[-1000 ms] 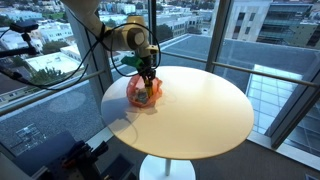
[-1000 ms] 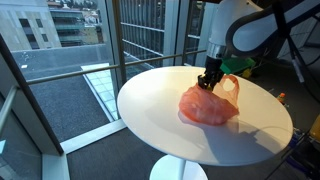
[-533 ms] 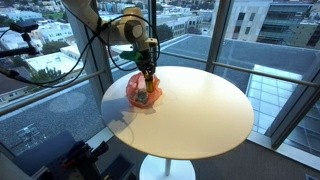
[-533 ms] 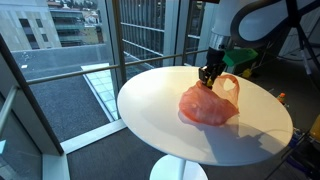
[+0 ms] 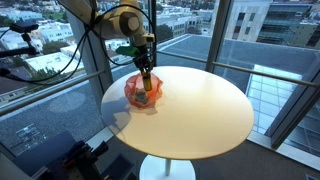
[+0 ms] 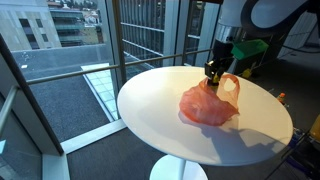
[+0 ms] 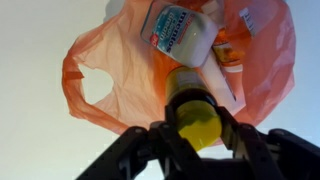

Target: Remove the brown bottle from the plastic bag

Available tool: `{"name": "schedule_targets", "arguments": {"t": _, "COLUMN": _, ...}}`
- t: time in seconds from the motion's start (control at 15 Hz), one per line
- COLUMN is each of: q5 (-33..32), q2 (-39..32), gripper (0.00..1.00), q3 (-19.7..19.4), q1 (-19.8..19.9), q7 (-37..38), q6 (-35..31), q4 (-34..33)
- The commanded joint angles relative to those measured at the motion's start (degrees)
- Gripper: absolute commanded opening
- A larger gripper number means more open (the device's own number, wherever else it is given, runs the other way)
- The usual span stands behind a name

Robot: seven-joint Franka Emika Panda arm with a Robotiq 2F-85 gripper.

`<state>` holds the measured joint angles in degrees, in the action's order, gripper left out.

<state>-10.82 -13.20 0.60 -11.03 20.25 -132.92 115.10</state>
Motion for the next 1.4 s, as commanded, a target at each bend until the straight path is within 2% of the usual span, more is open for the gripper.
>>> {"name": "schedule_targets", "arguments": {"t": 0.0, "q5": -1.83, "q2": 5.36, "gripper": 0.2, "q3": 0.29, "q1": 0.54, "q7": 1.61, "q6": 1.04, "q4": 3.97}}
{"name": "schedule_targets", "arguments": {"t": 0.67, "q5": -1.98, "q2": 16.76, "gripper": 0.2, "q3": 0.58, "q1": 4.62, "q7": 1.32, "q6": 0.31, "q4": 12.06}}
{"name": "schedule_targets", "arguments": {"t": 1.0, "q5": -1.07, "q2": 21.54, "gripper": 0.2, "q3": -0.13, "q1": 9.02, "q7": 1.1, "q6": 0.63, "q4": 14.64}}
{"name": "schedule_targets", "arguments": {"t": 1.33, "q5": -0.75, "q2": 22.01, "gripper": 0.2, "q3": -1.47, "q1": 13.67, "q7": 1.35, "q6": 1.14, "q4": 15.32}}
